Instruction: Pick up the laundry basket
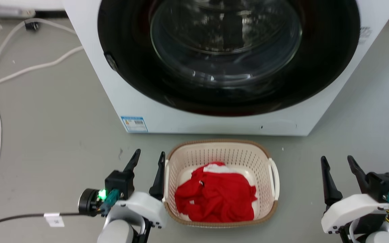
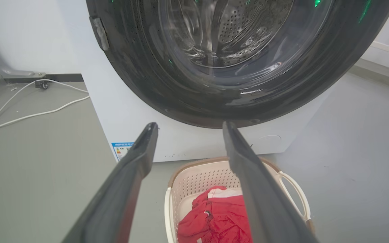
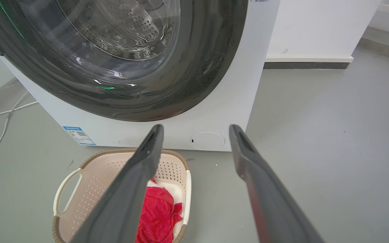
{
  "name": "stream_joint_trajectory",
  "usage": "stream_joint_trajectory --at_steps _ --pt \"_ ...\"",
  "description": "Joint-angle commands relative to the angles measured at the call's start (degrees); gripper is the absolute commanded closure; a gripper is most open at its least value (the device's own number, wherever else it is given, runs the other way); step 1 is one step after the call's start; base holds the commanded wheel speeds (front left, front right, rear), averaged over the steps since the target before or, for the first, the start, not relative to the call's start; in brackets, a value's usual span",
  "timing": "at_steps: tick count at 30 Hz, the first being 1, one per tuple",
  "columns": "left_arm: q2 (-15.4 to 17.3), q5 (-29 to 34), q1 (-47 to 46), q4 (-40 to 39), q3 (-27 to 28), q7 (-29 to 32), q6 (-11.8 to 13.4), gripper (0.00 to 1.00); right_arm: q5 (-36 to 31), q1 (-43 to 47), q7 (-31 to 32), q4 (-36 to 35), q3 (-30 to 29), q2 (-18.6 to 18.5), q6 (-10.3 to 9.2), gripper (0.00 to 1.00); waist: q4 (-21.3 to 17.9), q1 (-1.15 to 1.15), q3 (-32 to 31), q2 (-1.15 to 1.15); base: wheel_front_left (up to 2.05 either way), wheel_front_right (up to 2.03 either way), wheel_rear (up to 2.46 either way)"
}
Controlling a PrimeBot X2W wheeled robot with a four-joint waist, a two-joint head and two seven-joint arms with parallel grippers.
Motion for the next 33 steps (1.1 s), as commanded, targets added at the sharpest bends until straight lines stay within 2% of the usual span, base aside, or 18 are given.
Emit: stream_joint_trajectory --at_steps 1,10,20,25,33 --pt "0.0 -0.64 -3.03 2.46 -0.19 -0.15 -0.38 0.0 0.46 -2.03 -0.15 1.82 0.26 -0.01 -0.01 0.0 -0.61 0.0 5.88 0.0 0.0 0.0 0.0" --pt "1.15 -2.09 -15.33 14.27 0.35 0.33 -2.75 0.0 1.74 -10.88 -1.83 12.16 1.09 -0.01 -0.01 0.0 -1.82 0.0 17.18 0.0 0.0 0.0 0.0" --pt "4.27 -5.99 -30.74 29.82 -1.28 6.16 -5.31 0.0 3.28 -25.43 -2.65 27.68 3.41 -0.01 -0.02 0.0 -2.99 0.0 28.29 0.0 0.0 0.0 0.0" --pt "5.3 -10.07 -35.09 34.88 -5.14 9.5 -5.43 0.0 4.13 -31.87 -3.2 35.2 4.88 -0.01 -0.02 0.0 -3.36 0.0 31.91 0.0 0.0 0.0 0.0" --pt "8.46 -19.22 -39.3 36.82 -13.58 14.24 -5.45 0.0 6.13 -40.51 -3.02 46.59 8.03 -0.03 -0.02 0.0 -3.51 0.0 36.41 0.0 0.0 0.0 0.0"
